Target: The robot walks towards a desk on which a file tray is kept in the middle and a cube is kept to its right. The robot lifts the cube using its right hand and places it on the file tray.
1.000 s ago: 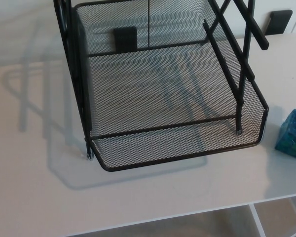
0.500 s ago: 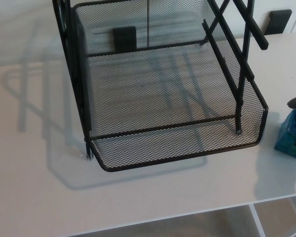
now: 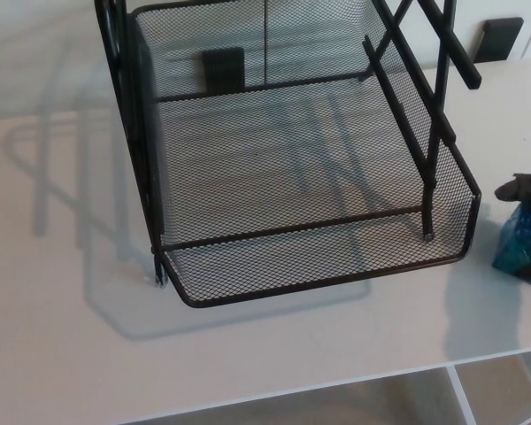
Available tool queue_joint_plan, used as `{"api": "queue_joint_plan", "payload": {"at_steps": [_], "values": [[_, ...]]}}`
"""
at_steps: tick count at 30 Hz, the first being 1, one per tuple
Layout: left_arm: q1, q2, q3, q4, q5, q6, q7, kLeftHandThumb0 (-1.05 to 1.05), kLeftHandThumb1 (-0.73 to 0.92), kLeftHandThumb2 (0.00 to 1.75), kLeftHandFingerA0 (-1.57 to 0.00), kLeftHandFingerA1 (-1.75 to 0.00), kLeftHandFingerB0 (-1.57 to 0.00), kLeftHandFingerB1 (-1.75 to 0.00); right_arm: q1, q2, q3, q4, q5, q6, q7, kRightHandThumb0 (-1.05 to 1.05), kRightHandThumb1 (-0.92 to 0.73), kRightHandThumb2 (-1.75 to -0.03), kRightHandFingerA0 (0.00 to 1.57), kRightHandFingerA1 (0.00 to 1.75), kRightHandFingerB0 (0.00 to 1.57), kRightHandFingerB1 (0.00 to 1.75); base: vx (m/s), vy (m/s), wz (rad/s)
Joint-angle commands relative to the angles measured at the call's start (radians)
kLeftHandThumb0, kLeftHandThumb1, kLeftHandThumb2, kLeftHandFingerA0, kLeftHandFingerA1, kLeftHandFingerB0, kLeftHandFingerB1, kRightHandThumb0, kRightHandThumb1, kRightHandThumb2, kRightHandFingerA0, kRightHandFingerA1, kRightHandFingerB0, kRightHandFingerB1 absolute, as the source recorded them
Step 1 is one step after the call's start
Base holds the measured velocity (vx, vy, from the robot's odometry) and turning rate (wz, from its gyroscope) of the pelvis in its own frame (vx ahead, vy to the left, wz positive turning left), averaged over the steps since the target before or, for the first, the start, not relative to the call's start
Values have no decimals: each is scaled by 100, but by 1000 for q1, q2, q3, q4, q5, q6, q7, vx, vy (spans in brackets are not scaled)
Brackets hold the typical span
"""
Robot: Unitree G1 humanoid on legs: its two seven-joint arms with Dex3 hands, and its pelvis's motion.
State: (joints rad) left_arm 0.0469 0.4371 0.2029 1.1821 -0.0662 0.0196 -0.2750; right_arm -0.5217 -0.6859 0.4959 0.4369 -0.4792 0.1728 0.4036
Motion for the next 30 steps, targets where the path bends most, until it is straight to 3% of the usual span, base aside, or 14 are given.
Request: {"api": "queue_joint_plan", "payload": {"at_steps": [1,3,8,9,10,12,16,17,18,22,23,25,27,30], "values": [[-3,13,-15,-1,20,-21,4,-95,87,66,-20,-77,-16,-62,34,-36,68,15,-144,50,35,-72,-49,-84,16,53,5,37,0,0,0],[7,17,-27,-3,28,-42,-17,-97,66,115,-11,-66,-22,-66,38,-40,74,25,-144,41,48,-64,-62,-59,18,48,12,27,0,0,0],[14,20,-32,-32,26,-24,-25,-88,62,113,-10,-64,-18,-63,26,-46,130,51,-221,34,51,-63,-66,-61,17,50,12,28,0,0,0],[9,24,-54,-23,52,-30,-8,-90,88,67,-16,-74,-20,-61,23,-49,142,56,-235,23,49,-66,-50,-84,12,54,5,40,0,0,0],[0,28,-71,-11,69,-44,-5,-92,68,117,-12,-65,-23,-65,26,-55,148,51,-245,19,46,-64,-51,-83,16,57,7,41,0,0,0],[-7,29,-69,1,56,-47,-12,-94,66,117,-13,-66,-24,-66,63,-50,133,28,-245,7,-23,-29,-73,-64,68,133,34,32,0,0,0],[-7,29,-90,10,65,-66,-3,-94,66,117,-11,-64,-23,-65,74,-55,130,16,-248,-35,-16,-25,-83,-64,66,99,57,39,0,0,0],[-10,29,-89,11,63,-59,-1,-94,87,66,-15,-73,-21,-63,72,-55,135,13,-257,-36,-13,-30,-70,-60,70,107,70,44,0,0,0],[-13,28,-88,8,61,-45,1,-92,65,117,-14,-66,-29,-68,81,-52,141,-1,-282,-34,-45,-43,-48,-85,90,120,89,70,0,0,0],[-9,25,-72,-4,48,-35,-6,-92,87,66,-16,-78,-23,-65,142,-36,121,-14,-326,-74,-266,-32,-54,-93,111,132,79,106,0,0,0],[-6,25,-74,1,51,-47,-6,-93,88,68,-17,-77,-23,-65,160,-39,102,4,-305,-131,-335,-23,-78,-65,78,175,59,153,0,0,0],[-5,32,-93,-3,71,-57,-9,-93,91,68,-20,-76,-24,-66,190,-35,70,25,-284,-195,-447,-39,-62,-93,110,139,78,120,0,0,0],[-5,31,-95,6,74,-69,-11,-98,68,102,-24,-72,-23,-64,218,-32,22,21,-247,-229,-507,-22,-78,-67,79,175,62,153,0,0,0],[-10,31,-86,11,62,-49,-17,-96,67,99,-22,-71,-21,-64,223,-27,-34,50,-189,-316,-544,-12,-76,-77,103,175,68,147,0,0,0]]}}
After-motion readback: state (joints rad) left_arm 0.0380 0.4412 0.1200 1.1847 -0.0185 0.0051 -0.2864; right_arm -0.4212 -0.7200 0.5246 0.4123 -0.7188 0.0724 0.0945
